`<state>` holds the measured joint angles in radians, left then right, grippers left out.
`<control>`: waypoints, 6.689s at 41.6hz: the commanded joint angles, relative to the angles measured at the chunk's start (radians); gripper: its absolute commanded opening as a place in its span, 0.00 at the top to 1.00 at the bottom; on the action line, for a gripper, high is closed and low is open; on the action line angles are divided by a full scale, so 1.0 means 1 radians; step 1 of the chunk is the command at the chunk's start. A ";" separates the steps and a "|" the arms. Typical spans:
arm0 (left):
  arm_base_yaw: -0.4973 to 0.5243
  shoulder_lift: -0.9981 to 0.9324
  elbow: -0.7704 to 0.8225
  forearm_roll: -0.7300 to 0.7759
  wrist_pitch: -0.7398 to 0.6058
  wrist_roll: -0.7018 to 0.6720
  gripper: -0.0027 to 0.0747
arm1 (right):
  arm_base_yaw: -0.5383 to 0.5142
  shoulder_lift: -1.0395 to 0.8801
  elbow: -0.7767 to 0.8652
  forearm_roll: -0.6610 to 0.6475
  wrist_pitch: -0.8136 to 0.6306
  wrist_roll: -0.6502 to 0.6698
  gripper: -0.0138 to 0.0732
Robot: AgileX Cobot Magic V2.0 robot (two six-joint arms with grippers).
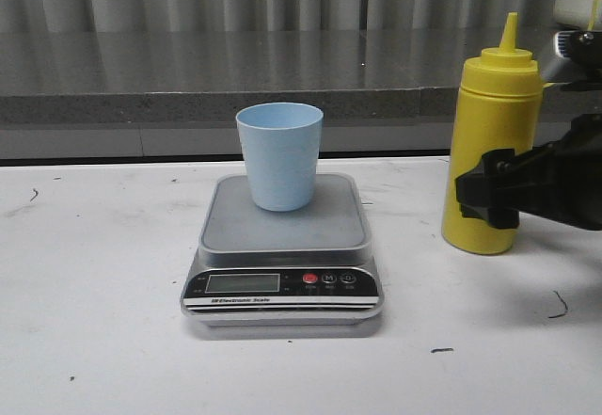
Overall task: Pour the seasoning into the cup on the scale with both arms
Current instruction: 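Move the right gripper to the yellow squeeze bottle and grasp it, then lift the bottle and tilt its nozzle down over the cup, then tilt the bottle upright and lower it back onto the table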
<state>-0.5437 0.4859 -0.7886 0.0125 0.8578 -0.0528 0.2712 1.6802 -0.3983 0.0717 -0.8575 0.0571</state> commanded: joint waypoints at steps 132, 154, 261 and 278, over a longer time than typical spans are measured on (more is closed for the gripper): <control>-0.005 0.006 -0.026 -0.002 -0.076 -0.011 0.47 | 0.334 0.061 -0.933 -1.483 1.605 -0.256 0.45; -0.005 0.006 -0.026 -0.002 -0.076 -0.011 0.47 | 0.223 -0.018 -0.932 -0.926 1.663 -0.040 0.45; -0.005 0.006 -0.026 -0.002 -0.076 -0.011 0.47 | -0.060 0.126 -0.186 -0.030 -0.104 -0.057 0.09; -0.005 0.006 -0.026 -0.002 -0.076 -0.011 0.47 | -0.056 -0.267 -0.124 -0.047 0.563 -0.040 0.09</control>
<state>-0.5437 0.4859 -0.7886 0.0125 0.8560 -0.0528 0.2153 1.5433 -0.4958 0.0349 -0.4593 0.0122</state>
